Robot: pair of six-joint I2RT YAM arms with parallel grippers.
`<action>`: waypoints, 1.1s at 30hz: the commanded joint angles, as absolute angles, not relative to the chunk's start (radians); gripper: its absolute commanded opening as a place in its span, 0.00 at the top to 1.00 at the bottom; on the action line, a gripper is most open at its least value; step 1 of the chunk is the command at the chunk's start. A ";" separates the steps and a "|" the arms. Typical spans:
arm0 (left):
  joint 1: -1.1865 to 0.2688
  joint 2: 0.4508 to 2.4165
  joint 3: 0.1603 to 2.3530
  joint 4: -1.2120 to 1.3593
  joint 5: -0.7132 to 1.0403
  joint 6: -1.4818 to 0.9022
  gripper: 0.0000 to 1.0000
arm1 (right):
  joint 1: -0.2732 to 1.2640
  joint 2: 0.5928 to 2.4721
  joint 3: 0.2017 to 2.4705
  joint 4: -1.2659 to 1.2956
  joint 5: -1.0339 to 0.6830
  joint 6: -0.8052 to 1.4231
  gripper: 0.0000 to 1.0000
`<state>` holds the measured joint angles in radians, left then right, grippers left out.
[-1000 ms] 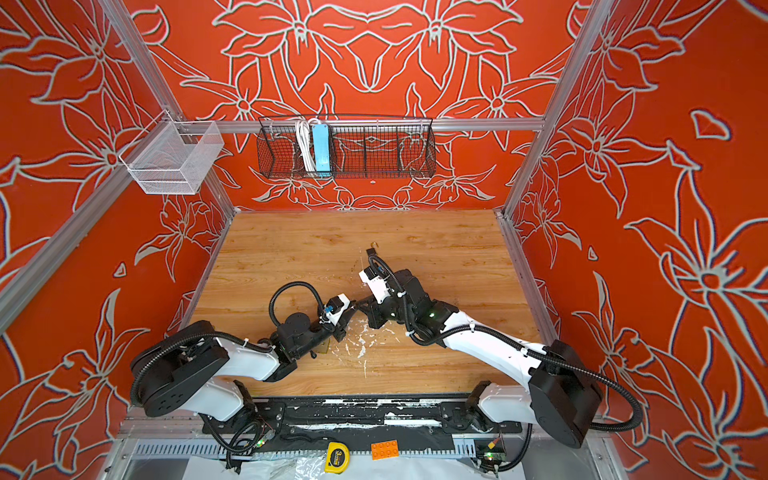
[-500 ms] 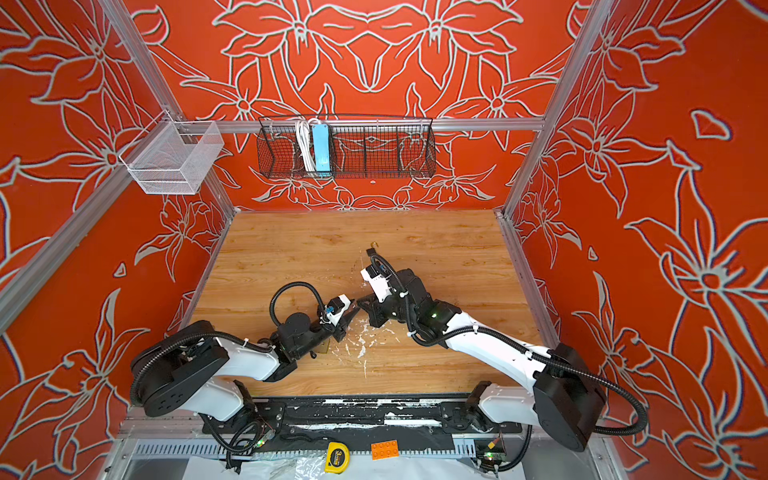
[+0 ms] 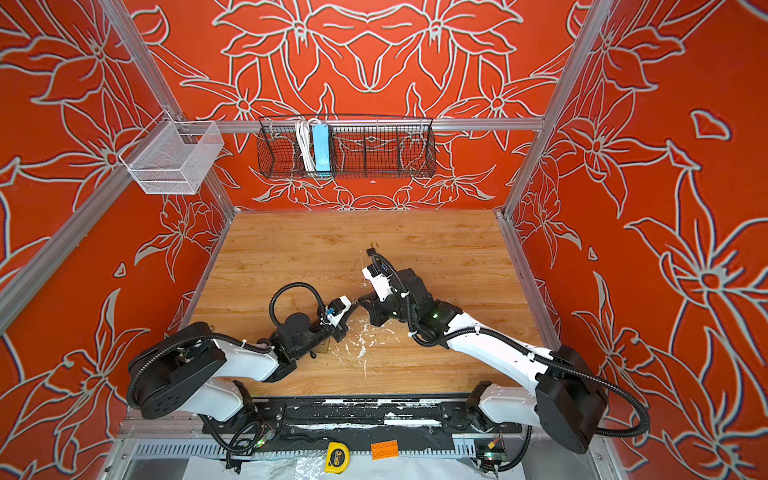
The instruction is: Unlock with the key
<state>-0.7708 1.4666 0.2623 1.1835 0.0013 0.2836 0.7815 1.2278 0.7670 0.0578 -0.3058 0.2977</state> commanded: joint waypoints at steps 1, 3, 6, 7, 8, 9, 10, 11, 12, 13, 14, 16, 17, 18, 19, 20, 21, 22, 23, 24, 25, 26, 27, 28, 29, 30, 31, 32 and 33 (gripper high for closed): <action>-0.775 1.422 0.273 1.152 0.000 0.336 1.00 | 0.787 1.213 0.754 0.054 -0.260 0.288 1.00; -0.776 1.394 0.274 1.117 -0.030 0.380 1.00 | 0.787 1.208 0.750 0.053 -0.245 0.290 1.00; -0.779 1.327 0.294 0.993 -0.078 0.447 1.00 | 0.788 1.201 0.746 0.055 -0.239 0.292 1.00; -0.781 1.303 0.300 0.952 -0.089 0.474 1.00 | 0.787 1.203 0.744 0.058 -0.240 0.293 1.00; -0.782 1.285 0.304 0.923 -0.104 0.495 1.00 | 0.788 1.204 0.744 0.060 -0.243 0.293 1.00; -0.782 1.265 0.311 0.889 -0.123 0.515 1.00 | 0.787 1.207 0.745 0.061 -0.249 0.293 1.00; -0.784 1.248 0.325 0.837 -0.138 0.542 1.00 | 0.787 1.209 0.747 0.060 -0.254 0.294 1.00; -0.786 1.230 0.343 0.778 -0.150 0.556 1.00 | 0.787 1.209 0.746 0.060 -0.254 0.295 1.00; -0.789 1.214 0.361 0.725 -0.163 0.575 1.00 | 0.787 1.209 0.744 0.059 -0.248 0.292 1.00; -0.796 1.201 0.368 0.693 -0.177 0.602 1.00 | 0.787 1.204 0.742 0.057 -0.230 0.287 1.00; -0.802 1.192 0.366 0.682 -0.194 0.628 1.00 | 0.787 1.196 0.735 0.058 -0.207 0.286 1.00; -0.820 1.167 0.358 0.643 -0.199 0.733 1.00 | 0.786 1.166 0.712 0.062 -0.137 0.297 0.90; -0.836 1.158 0.357 0.632 -0.209 0.774 1.00 | 0.786 1.145 0.699 0.070 -0.115 0.300 0.87; -0.851 1.152 0.352 0.634 -0.226 0.818 1.00 | 0.786 1.119 0.679 0.088 -0.099 0.305 0.85; -0.861 1.146 0.350 0.628 -0.238 0.851 1.00 | 0.786 1.091 0.660 0.106 -0.084 0.308 0.81; -0.867 1.142 0.347 0.623 -0.245 0.871 1.00 | 0.786 1.067 0.644 0.115 -0.066 0.311 0.79; -0.873 1.139 0.347 0.620 -0.253 0.893 1.00 | 0.786 1.038 0.630 0.123 -0.041 0.314 0.77; -0.881 1.138 0.348 0.618 -0.262 0.912 1.00 | 0.784 1.014 0.616 0.131 -0.029 0.313 0.76; -0.889 1.136 0.349 0.617 -0.269 0.925 1.00 | 0.784 0.998 0.609 0.139 -0.029 0.309 0.75; -0.895 1.132 0.348 0.614 -0.274 0.951 1.00 | 0.784 0.986 0.606 0.141 -0.029 0.304 0.75; -0.909 1.132 0.349 0.606 -0.288 0.990 1.00 | 0.784 0.977 0.607 0.131 -0.019 0.299 0.72; -0.929 1.133 0.351 0.598 -0.312 1.035 1.00 | 0.783 0.969 0.604 0.132 -0.008 0.295 0.69; -0.956 1.134 0.355 0.595 -0.347 1.098 1.00 | 0.783 0.962 0.597 0.137 0.003 0.289 0.66; -0.986 1.135 0.367 0.569 -0.379 1.173 1.00 | 0.780 0.955 0.591 0.142 0.014 0.287 0.65; -1.013 1.135 0.384 0.527 -0.408 1.239 1.00 | 0.776 0.951 0.584 0.148 0.016 0.289 0.64; -1.049 1.138 0.395 0.503 -0.453 1.323 1.00 | 0.770 0.946 0.573 0.166 0.003 0.290 0.63; -1.077 1.144 0.393 0.514 -0.497 1.420 1.00 | 0.765 0.945 0.567 0.181 -0.018 0.291 0.62; -1.092 1.147 0.385 0.530 -0.527 1.500 1.00 | 0.761 0.946 0.566 0.184 -0.035 0.293 0.61; -1.098 1.145 0.373 0.559 -0.548 1.573 1.00 | 0.758 0.949 0.567 0.191 -0.060 0.293 0.59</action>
